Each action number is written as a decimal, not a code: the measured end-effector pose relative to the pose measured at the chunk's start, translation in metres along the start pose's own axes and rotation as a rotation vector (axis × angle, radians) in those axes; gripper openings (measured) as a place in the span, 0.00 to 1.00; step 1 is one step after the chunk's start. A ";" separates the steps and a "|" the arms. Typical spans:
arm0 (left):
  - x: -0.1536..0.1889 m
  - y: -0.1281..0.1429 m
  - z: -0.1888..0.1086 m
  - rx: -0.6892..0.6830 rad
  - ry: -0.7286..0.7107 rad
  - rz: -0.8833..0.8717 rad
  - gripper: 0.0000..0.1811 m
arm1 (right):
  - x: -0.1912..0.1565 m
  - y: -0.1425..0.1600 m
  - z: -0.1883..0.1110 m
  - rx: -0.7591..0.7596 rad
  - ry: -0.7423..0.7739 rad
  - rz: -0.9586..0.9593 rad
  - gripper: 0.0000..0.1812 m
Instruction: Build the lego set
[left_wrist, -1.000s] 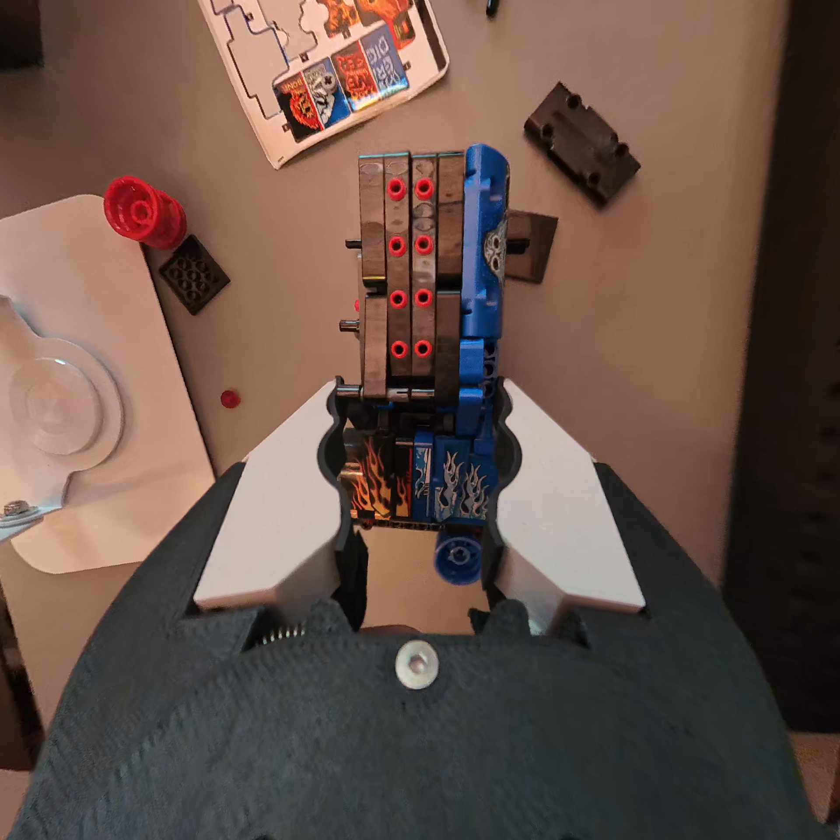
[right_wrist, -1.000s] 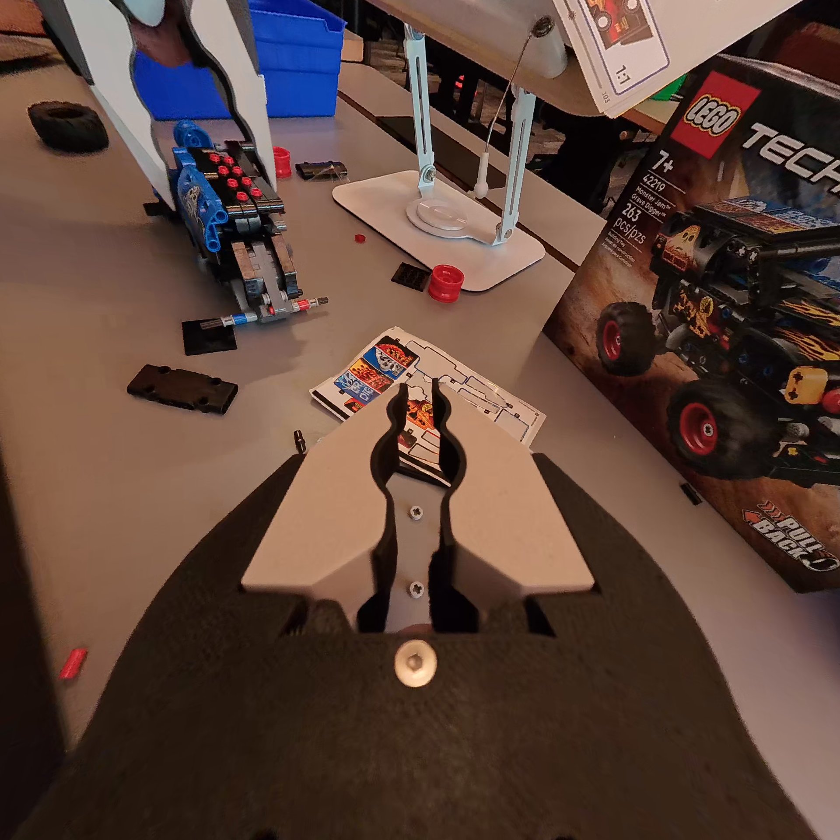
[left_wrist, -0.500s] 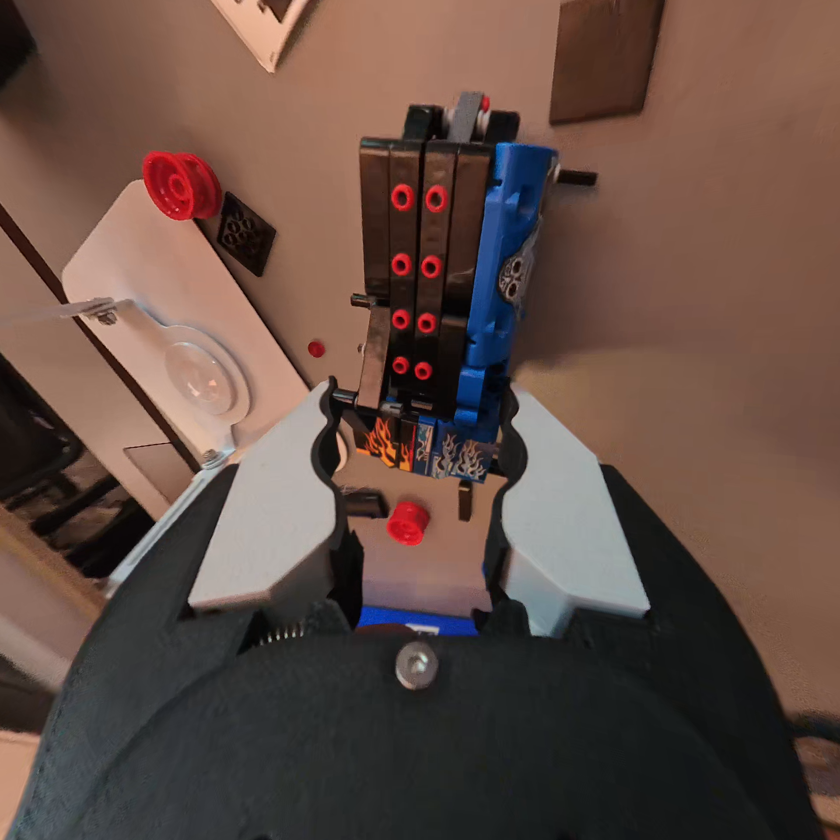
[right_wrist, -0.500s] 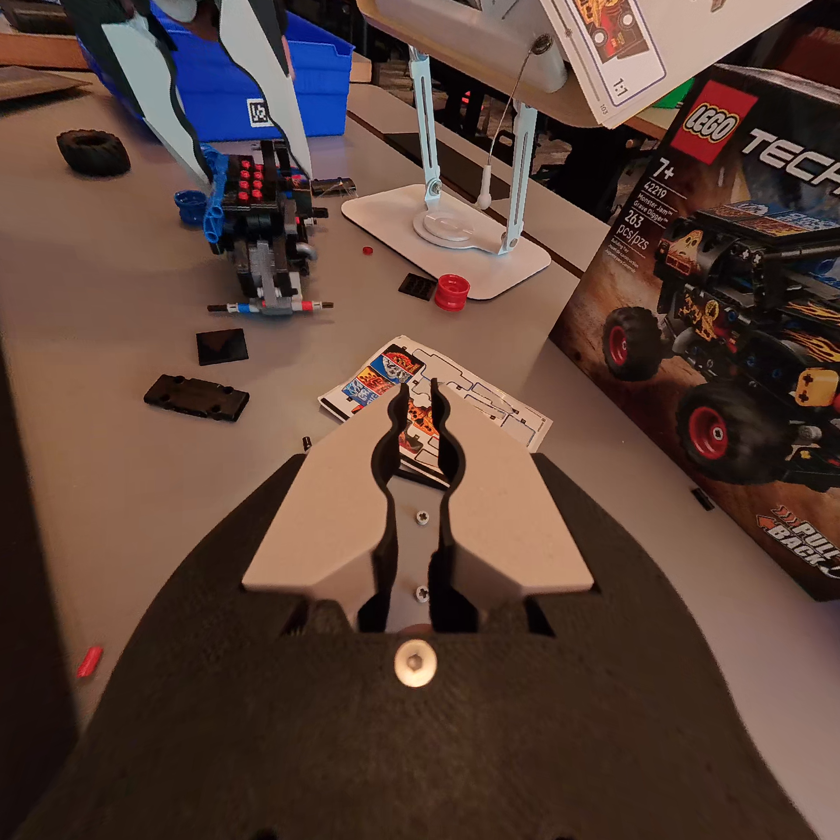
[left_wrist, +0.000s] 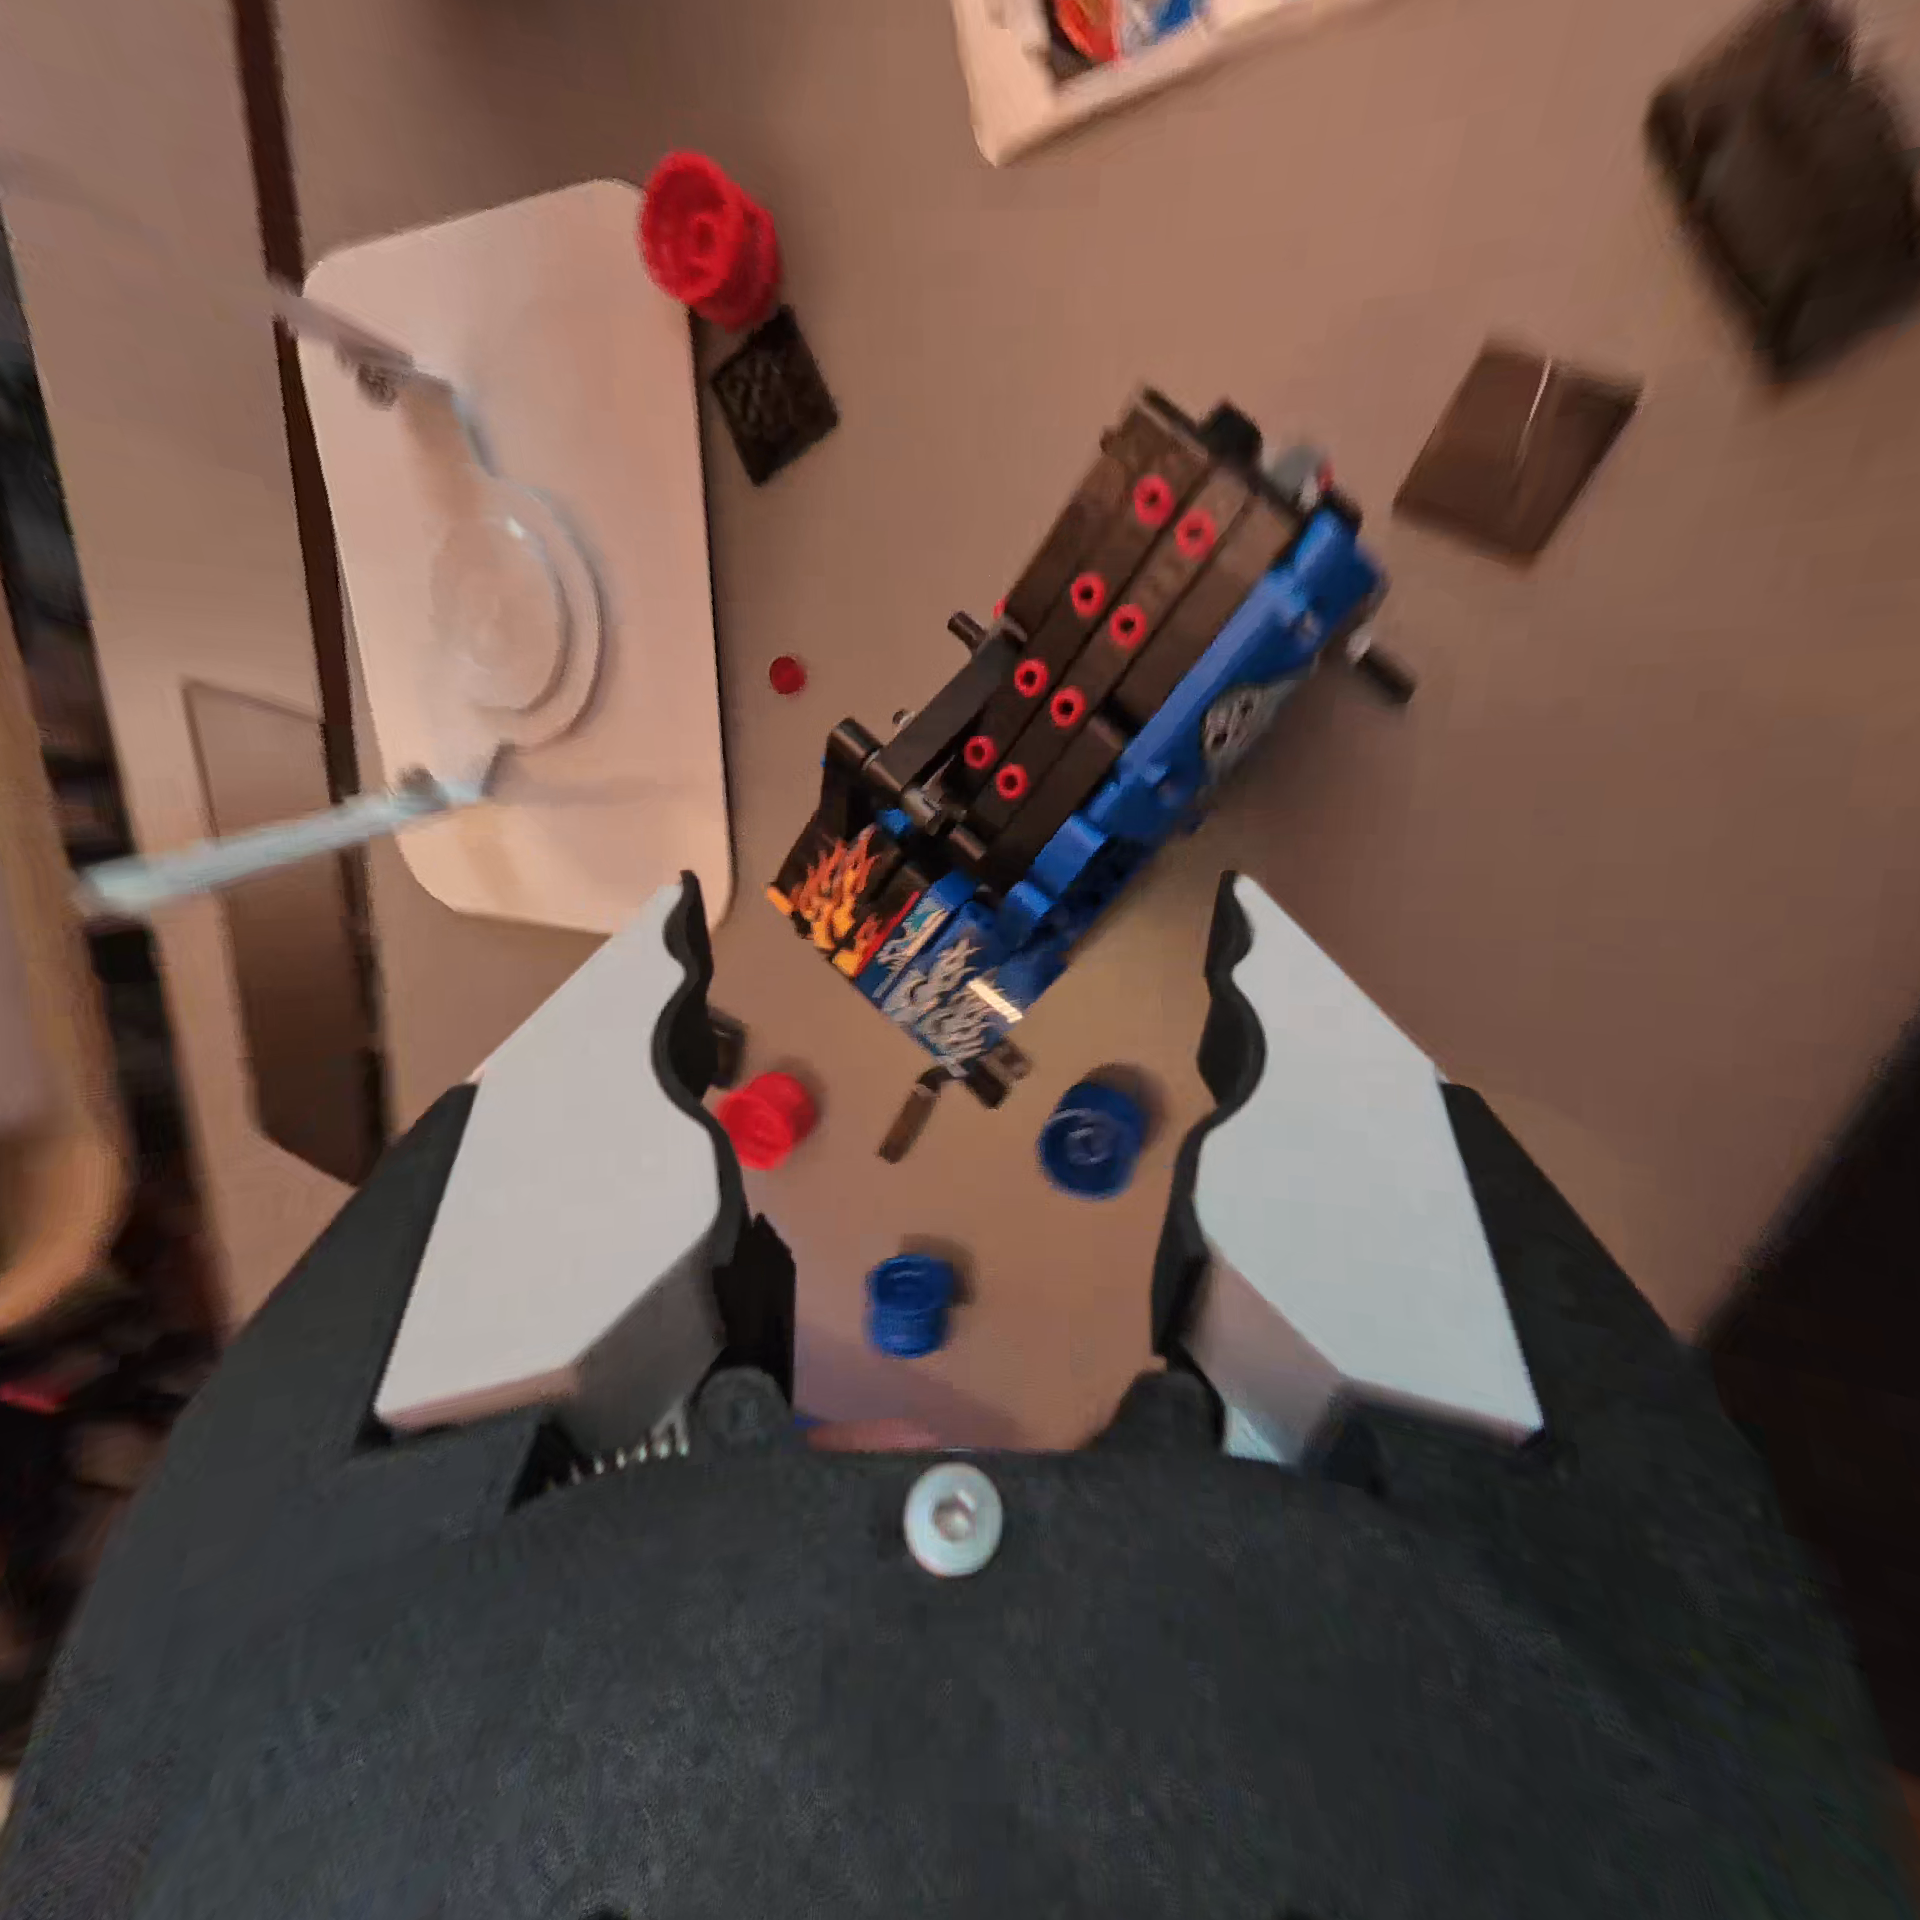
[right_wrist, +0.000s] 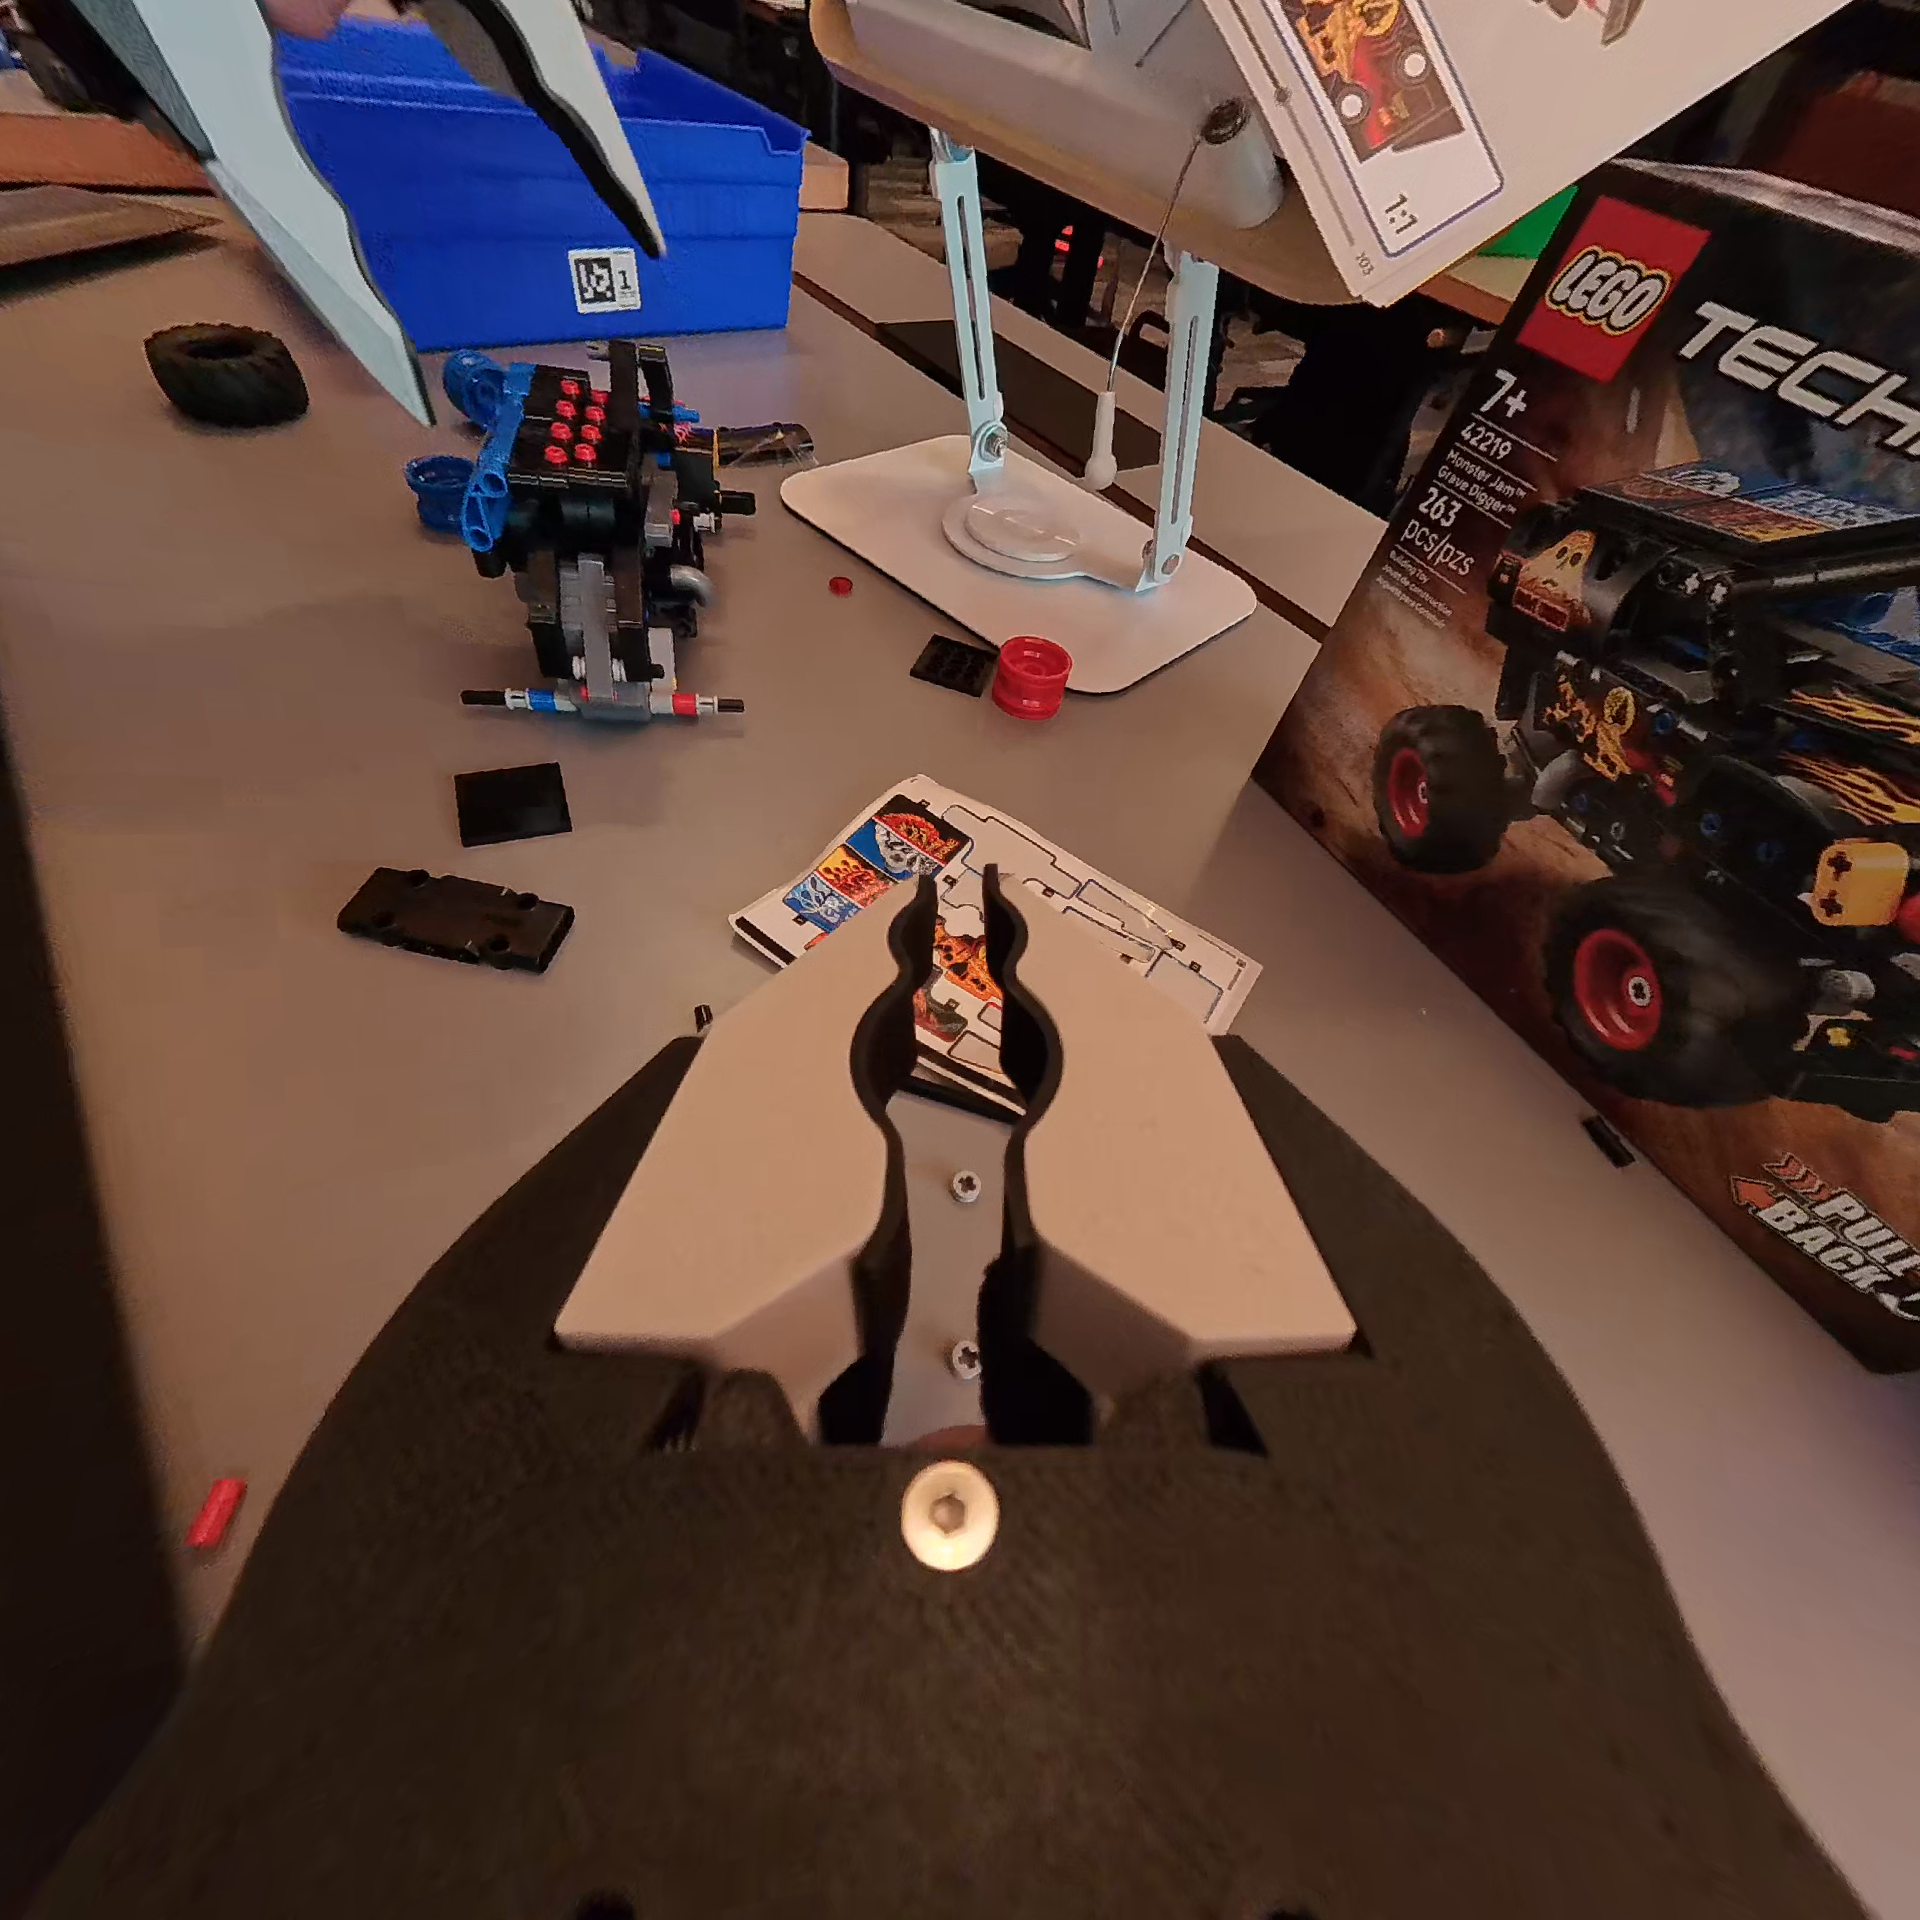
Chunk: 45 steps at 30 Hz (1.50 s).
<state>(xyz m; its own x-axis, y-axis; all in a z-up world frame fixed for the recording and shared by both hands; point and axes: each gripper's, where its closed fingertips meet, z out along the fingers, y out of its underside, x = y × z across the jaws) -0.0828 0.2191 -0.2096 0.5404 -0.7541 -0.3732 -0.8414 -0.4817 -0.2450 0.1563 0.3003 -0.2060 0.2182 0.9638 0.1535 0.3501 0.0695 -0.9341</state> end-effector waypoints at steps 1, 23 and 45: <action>0.004 -0.003 -0.002 0.010 0.004 -0.132 0.56 | 0.000 0.000 0.000 -0.002 0.000 0.000 0.03; 0.028 -0.030 0.022 0.315 0.037 -0.268 0.52 | 0.002 0.002 0.000 -0.003 0.000 0.016 0.03; 0.038 -0.001 0.021 0.357 -0.142 -0.355 0.55 | 0.002 0.006 0.002 -0.018 -0.002 0.026 0.03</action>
<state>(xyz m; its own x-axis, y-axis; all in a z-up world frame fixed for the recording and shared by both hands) -0.0617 0.2005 -0.2423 0.8084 -0.4918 -0.3234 -0.5653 -0.4958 -0.6593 0.1574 0.3034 -0.2123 0.2255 0.9657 0.1283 0.3608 0.0395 -0.9318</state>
